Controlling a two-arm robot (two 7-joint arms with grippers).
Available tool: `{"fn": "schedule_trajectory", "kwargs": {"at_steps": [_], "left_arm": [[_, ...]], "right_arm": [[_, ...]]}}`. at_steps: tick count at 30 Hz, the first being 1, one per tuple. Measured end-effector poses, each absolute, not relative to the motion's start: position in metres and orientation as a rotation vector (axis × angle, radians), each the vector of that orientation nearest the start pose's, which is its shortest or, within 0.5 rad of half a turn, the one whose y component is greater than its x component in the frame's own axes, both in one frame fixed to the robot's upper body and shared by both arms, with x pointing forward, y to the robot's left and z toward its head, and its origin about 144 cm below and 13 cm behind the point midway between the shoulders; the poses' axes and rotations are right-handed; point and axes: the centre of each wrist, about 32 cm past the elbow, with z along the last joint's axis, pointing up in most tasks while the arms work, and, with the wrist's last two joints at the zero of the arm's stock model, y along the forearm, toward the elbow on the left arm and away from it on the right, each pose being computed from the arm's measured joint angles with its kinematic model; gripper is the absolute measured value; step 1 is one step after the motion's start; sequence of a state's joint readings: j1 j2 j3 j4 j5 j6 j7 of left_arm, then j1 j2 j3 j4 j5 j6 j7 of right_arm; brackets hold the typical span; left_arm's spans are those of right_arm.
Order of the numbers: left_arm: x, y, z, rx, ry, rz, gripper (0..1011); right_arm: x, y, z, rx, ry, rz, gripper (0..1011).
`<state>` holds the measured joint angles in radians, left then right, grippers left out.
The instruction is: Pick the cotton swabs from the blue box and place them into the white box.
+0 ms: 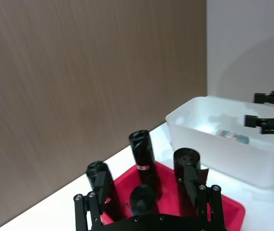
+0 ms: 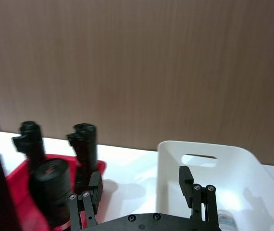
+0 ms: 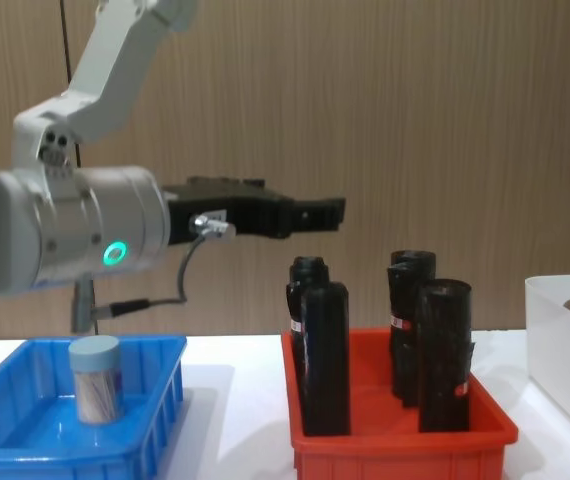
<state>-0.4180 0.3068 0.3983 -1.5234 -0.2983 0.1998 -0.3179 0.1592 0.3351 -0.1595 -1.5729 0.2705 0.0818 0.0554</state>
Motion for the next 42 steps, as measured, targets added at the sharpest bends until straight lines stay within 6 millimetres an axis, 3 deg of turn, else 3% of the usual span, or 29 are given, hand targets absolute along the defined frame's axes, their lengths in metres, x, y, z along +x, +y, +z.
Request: {"fn": "schedule_trajectory", "kwargs": {"at_steps": [20,42], "left_arm": [[0.5,0.199,1.211,0.068,-0.248,1.095,1003],[0.492,0.198,1.205,0.061,-0.268,1.123,1003]], "right_arm": [[0.445,-0.238,1.189,0.024,-0.076,-1.235,1002],[0.443,-0.237,1.189,0.027,-0.075,-1.229,1002]]}}
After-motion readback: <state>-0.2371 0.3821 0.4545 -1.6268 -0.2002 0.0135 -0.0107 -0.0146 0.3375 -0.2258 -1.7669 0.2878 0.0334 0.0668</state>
